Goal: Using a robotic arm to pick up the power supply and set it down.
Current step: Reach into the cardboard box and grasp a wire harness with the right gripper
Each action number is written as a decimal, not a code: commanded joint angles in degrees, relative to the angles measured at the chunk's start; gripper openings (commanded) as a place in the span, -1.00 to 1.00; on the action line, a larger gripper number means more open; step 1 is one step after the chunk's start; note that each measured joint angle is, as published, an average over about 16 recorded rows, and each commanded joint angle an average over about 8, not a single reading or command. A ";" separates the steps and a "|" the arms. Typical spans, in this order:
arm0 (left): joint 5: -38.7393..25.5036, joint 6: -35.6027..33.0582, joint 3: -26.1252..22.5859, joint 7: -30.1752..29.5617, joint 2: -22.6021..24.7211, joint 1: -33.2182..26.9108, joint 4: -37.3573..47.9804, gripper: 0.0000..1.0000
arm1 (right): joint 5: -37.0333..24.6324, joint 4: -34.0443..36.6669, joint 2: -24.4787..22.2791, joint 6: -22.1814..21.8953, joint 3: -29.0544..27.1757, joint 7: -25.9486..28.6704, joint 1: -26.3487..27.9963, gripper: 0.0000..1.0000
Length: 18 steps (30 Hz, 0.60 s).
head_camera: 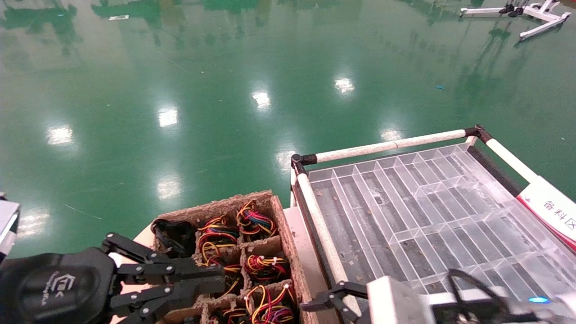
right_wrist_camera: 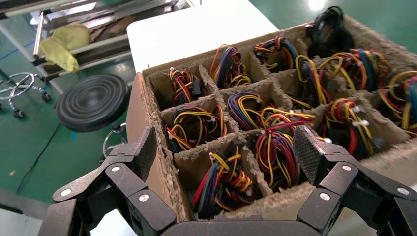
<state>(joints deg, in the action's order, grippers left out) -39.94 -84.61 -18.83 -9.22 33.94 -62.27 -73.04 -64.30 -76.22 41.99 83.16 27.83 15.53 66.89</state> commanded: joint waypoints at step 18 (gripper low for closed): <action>0.02 0.01 -0.03 0.01 -0.01 -0.01 0.00 0.06 | -12.99 -0.31 8.49 -2.15 7.48 5.68 4.64 -1.00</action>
<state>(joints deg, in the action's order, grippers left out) -39.92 -84.60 -18.86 -9.21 33.93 -62.28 -73.04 -77.20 -76.56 50.29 80.79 35.13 21.22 71.41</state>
